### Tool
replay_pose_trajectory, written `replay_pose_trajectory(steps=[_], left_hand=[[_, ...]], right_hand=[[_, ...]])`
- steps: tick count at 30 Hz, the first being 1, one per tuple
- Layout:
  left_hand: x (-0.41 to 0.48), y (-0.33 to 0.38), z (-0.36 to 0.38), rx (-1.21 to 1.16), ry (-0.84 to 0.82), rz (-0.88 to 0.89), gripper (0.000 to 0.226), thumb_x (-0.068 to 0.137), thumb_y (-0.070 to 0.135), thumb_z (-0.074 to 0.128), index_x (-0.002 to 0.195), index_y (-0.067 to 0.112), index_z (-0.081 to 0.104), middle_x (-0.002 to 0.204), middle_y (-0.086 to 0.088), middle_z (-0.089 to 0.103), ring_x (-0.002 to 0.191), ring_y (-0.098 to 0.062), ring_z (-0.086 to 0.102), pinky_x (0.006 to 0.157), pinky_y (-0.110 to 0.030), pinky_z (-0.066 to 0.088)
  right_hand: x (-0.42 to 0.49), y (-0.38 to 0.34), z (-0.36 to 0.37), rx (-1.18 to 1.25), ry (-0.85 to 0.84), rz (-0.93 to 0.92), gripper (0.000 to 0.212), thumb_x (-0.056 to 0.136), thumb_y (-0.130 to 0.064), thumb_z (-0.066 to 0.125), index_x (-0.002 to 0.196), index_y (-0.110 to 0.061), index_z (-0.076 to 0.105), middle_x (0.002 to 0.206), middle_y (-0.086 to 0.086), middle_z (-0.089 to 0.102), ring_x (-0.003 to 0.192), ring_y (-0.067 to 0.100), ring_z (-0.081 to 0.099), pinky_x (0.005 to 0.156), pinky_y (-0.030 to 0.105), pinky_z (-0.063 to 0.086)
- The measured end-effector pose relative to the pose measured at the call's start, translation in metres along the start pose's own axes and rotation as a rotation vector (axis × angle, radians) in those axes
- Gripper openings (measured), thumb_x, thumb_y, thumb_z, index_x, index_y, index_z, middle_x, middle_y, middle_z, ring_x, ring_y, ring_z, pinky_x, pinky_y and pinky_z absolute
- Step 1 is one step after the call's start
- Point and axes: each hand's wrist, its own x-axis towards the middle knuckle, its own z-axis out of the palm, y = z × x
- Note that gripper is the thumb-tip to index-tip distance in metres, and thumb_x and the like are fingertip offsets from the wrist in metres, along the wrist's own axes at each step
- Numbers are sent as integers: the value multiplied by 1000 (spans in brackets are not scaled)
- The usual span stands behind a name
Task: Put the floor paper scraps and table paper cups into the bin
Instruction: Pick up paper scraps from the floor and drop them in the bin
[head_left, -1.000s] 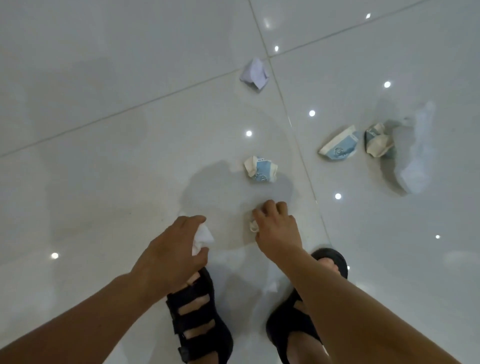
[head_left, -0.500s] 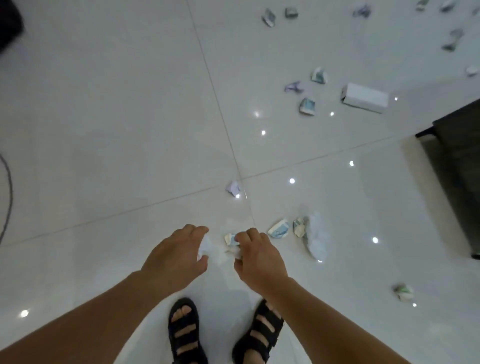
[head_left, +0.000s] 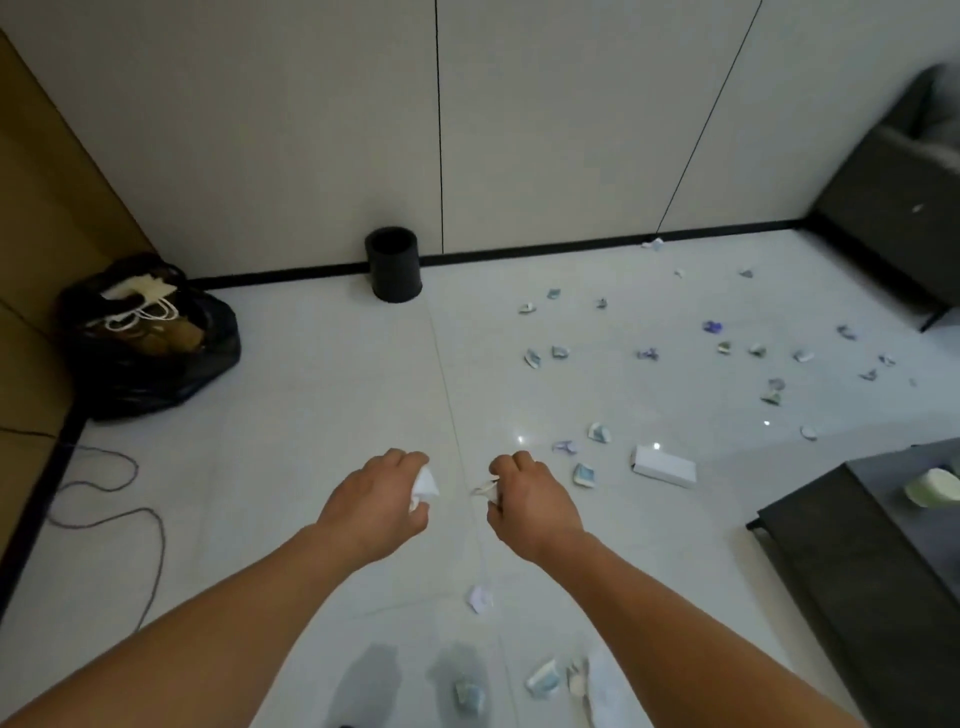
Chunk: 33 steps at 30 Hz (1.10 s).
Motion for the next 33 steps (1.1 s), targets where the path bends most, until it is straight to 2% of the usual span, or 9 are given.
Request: replay_pose_trajectory(steps=[7,11,17,24,27,30,33], left_hand=[[54,-71,-97,-19,86,-43,59,89,39,55,141,24,34,139,2,43,120,-20,46,94,-31,43],[98,-122,-141,-38,106,-55,57,88,40,56,139,24,37,134,1,47,114,-21,51,89,-31,45],[161,-195,-203,-47,102,-51,58,87,41,57,138,25,37,129,1,51,108,-21,54,83,-29,46],[264,-232,-239,-57,105,-36,55,87,44,56,136,25,38,124,0,56,104,-21,56,82,-31,49],[329,-245,-257,-24,123,-23,56,88,44,56,136,25,37,126,0,54,107,-22,56,83,-29,48],[394,-260,-285,-19,155,-48,53,88,43,57,133,24,38,124,-1,56,104,-22,57,76,-27,44],[451,-274,-316,-8,144,-81,47,86,43,57,125,23,42,118,-1,58,100,-23,58,75,-28,45]], right_hand=[[101,-82,-48,-36,33,-64,39,92,-25,54,128,-15,48,123,6,52,104,26,53,73,28,39],[165,-124,-58,-35,27,-47,34,91,-27,55,123,-15,51,118,5,54,100,25,54,74,30,43],[262,-178,-80,-5,31,0,39,91,-31,56,126,-16,50,117,5,55,98,25,58,74,29,44],[379,-176,-95,-10,34,28,38,91,-34,57,125,-18,51,115,2,56,92,21,58,80,33,52],[456,-171,-100,-5,57,4,37,91,-34,58,124,-19,51,113,1,56,89,19,57,77,30,51],[535,-169,-107,25,72,-22,37,90,-35,61,123,-20,52,110,1,57,83,16,54,72,25,48],[602,-168,-118,37,52,-46,36,89,-36,62,120,-22,52,111,1,57,83,15,54,74,26,50]])
